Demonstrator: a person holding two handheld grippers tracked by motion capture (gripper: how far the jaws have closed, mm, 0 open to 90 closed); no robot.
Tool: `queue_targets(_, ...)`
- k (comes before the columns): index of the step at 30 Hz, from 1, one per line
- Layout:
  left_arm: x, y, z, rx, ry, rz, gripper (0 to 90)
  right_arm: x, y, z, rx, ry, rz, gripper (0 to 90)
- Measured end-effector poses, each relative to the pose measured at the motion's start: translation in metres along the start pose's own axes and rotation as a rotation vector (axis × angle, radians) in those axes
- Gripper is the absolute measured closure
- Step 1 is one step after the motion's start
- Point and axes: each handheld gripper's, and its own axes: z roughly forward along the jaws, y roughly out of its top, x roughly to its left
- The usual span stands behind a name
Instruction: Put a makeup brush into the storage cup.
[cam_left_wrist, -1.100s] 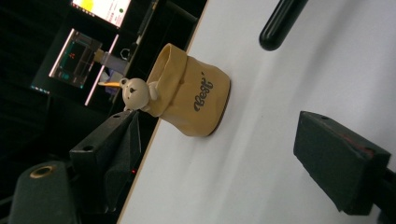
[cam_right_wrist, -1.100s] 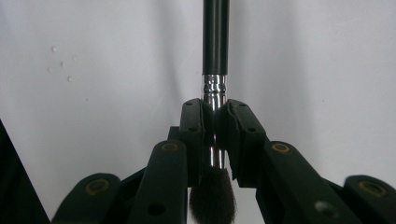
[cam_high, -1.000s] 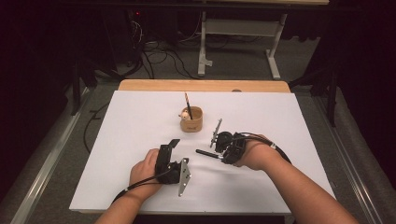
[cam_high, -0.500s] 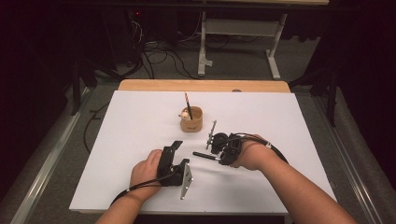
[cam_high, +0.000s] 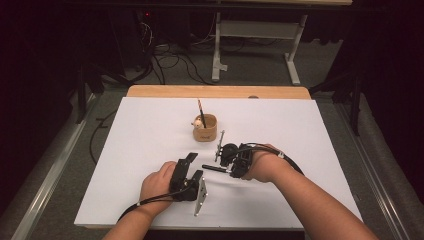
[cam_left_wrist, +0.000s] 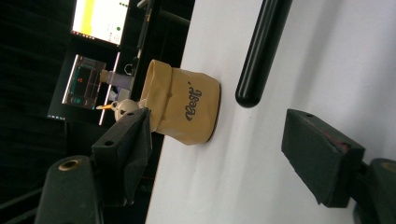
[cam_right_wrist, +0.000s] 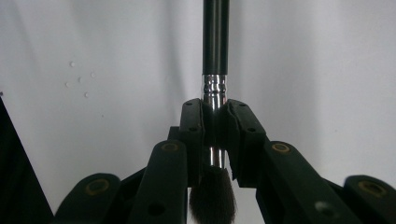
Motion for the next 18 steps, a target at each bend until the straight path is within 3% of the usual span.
queue_targets(10,-0.002,0.000,0.000,0.003,-0.028,0.020,40.7,0.002,0.009,0.002,0.013,0.001,-0.011,79.6)
queue_targets(11,-0.001,0.000,-0.002,0.029,-0.027,0.053,42.1,0.002,0.010,0.003,0.008,0.000,-0.014,79.6)
queue_targets(16,-0.001,0.001,-0.002,0.032,-0.035,0.077,49.2,0.004,0.015,0.003,0.011,0.002,-0.011,79.6)
queue_targets(18,-0.003,0.000,-0.001,0.010,-0.038,0.061,51.8,0.004,0.016,0.004,0.008,0.001,-0.020,79.6)
